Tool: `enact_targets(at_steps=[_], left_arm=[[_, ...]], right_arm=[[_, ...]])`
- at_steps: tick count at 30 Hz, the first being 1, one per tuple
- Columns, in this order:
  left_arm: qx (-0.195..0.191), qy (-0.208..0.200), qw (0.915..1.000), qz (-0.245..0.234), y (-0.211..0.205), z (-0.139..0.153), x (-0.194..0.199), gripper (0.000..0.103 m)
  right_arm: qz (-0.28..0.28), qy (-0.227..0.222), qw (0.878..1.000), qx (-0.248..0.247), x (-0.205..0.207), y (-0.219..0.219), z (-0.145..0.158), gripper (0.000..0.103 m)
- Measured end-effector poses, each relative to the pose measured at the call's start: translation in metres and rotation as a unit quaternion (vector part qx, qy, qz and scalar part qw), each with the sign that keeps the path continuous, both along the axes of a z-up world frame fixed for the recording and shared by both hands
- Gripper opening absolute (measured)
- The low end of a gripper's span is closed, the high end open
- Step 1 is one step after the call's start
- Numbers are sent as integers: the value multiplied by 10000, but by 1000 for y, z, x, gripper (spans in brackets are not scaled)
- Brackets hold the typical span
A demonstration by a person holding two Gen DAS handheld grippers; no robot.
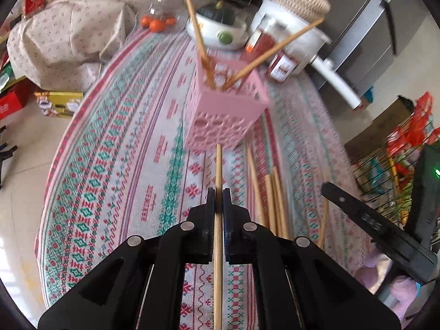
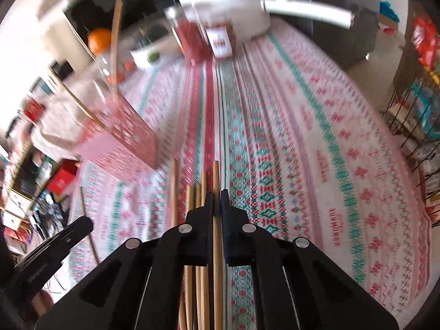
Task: Organize utensils
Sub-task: 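Lift both held chopsticks and carry them over the pink holder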
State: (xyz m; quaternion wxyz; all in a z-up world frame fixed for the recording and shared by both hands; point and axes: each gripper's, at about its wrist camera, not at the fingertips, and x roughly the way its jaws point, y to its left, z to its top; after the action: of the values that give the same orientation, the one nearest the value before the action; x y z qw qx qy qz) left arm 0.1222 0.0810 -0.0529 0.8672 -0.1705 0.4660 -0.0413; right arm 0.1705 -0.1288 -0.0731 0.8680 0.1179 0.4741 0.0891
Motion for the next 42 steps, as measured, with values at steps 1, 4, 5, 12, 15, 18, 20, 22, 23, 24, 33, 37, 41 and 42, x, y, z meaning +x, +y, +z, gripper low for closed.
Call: enact_targets(at_steps=[1,4,5,12,15,18,20,22,23,24,33,37,41,42], left_arm=[[-1,-78,10000,1,0,3,-2,4],[9,-381,9993,60,0,15,-11,4],[4,-486,9988,87,0,20,-14,4],[4,-983,9948,280,6,43,-45,4],[31,-1149,9929,308,5,54,-58,4],[-3,-1255,9915,343,6,61,-67,4],[-37,-1337,9903,367,9,68,-74,4],[-68,-1422,9889,416,11,75,-79,4],[-85,-1481,9880,442,13,80,-81,4],[-89,-1537,9869,475,14,85,-83,4],[-200,-2080,9749,766,30,149,-70,4],[-209,-2317,9678,960,39,180,-47,4],[-240,-2479,9611,1196,49,196,-23,4],[-241,-2494,9601,1240,50,196,-18,4]], right_arm=[[-1,-89,9999,55,-5,-4,6,6],[-30,-385,9990,208,-18,-19,23,6],[-35,-472,9985,275,-23,-23,29,6],[-87,-854,9949,539,-52,-47,56,6],[-61,-966,9934,616,-63,-52,66,6],[-19,-1054,9920,688,-71,-52,74,6],[16,-1121,9908,753,-75,-51,83,6],[37,-1172,9898,813,-78,-51,91,6],[43,-1223,9890,837,-78,-50,96,6],[42,-1257,9884,848,-79,-50,100,6],[-85,-1740,9773,1205,-60,-47,163,6],[-282,-2024,9687,1410,-42,-50,194,6],[-362,-2181,9619,1611,-21,-49,214,6],[-382,-2217,9602,1657,-14,-47,218,6]])
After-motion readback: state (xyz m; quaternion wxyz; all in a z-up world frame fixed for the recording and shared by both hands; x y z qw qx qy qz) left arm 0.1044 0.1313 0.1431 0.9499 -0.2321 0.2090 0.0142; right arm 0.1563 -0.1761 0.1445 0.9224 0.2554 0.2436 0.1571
